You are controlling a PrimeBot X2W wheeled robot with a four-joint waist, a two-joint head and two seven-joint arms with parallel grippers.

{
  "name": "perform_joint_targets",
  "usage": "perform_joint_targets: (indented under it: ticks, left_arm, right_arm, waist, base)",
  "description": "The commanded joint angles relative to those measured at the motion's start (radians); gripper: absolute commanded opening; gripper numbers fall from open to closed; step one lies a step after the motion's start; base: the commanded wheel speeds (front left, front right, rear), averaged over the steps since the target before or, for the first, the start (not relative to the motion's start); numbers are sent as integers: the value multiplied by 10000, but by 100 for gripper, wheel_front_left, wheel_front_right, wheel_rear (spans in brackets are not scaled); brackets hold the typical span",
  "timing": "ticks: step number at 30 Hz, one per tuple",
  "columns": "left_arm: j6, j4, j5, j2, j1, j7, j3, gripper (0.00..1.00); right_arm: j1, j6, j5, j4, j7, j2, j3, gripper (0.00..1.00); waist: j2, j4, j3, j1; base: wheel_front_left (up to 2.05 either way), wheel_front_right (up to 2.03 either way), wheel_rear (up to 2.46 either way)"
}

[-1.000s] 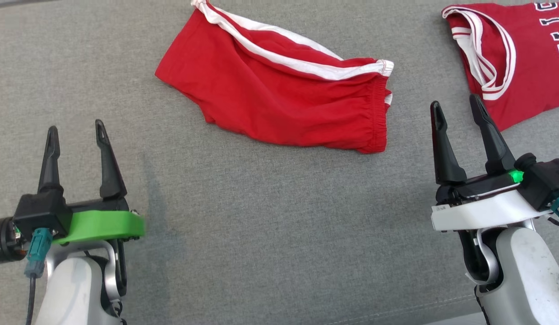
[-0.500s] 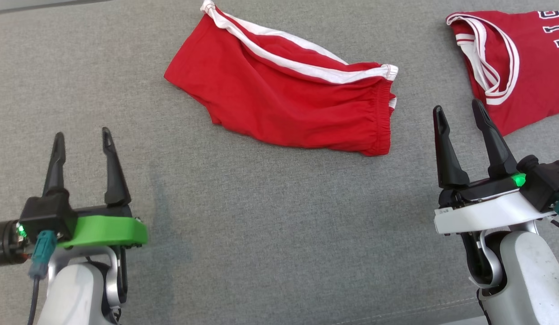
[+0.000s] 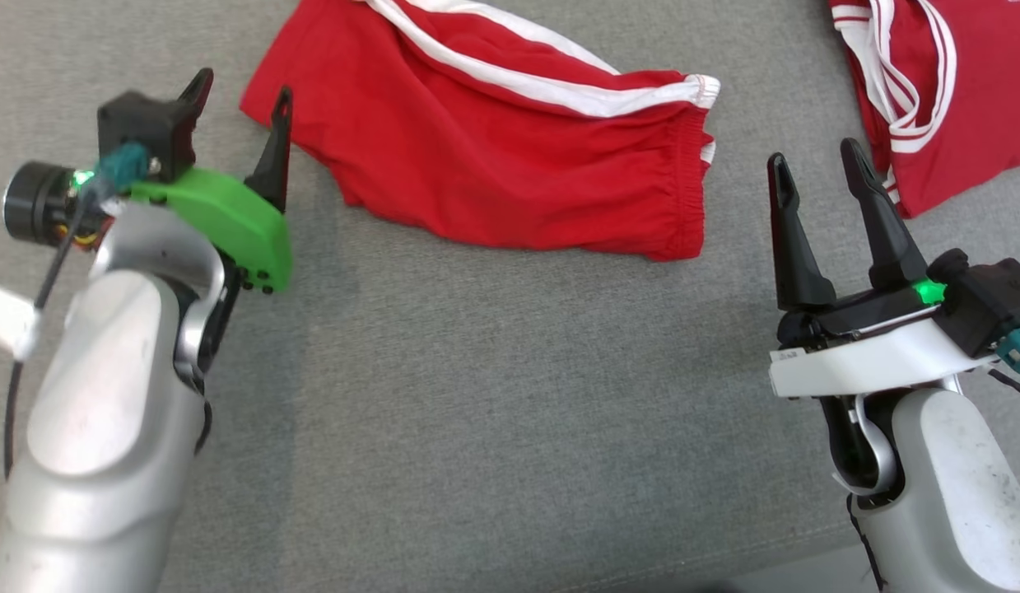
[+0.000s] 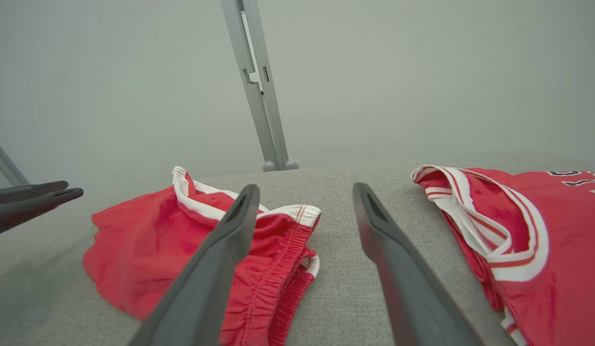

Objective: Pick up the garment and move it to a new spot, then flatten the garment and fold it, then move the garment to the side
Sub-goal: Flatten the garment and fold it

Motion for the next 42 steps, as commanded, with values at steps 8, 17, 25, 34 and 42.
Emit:
perform_joint_targets:
  ticks: [8,17,25,34,42]
  left_arm:
    - [-558,2783,-256,249,-1583,941,-562,100]
    - [-633,4100,-475,316,-1458,2411,-1026,0]
    - [-141,3184,-601,435,-495,1546,-808,0]
    - [948,-46,-1141,645,3001,1366,-384,0]
    - [1502,-1850,-1372,419,4451,873,-134,100]
  right_arm:
    - [-300,1,148,451,-332,204,149,100]
    - [-331,1,222,665,-403,130,105,100]
    - [-58,1,145,586,-427,38,29,100]
    - [638,1,49,375,-123,-117,88,100]
    - [1313,1,-71,-114,304,-114,-51,100]
  waist:
    - [-1,-730,663,0]
    - [-1,-681,487,0]
    - [-1,-438,175,0]
    - [-1,-16,-716,0]
    - [-1,304,-1143,0]
  base:
    - [0,0,0]
    - [0,0,0]
    - [0,0,0]
    - [0,0,0]
    - [0,0,0]
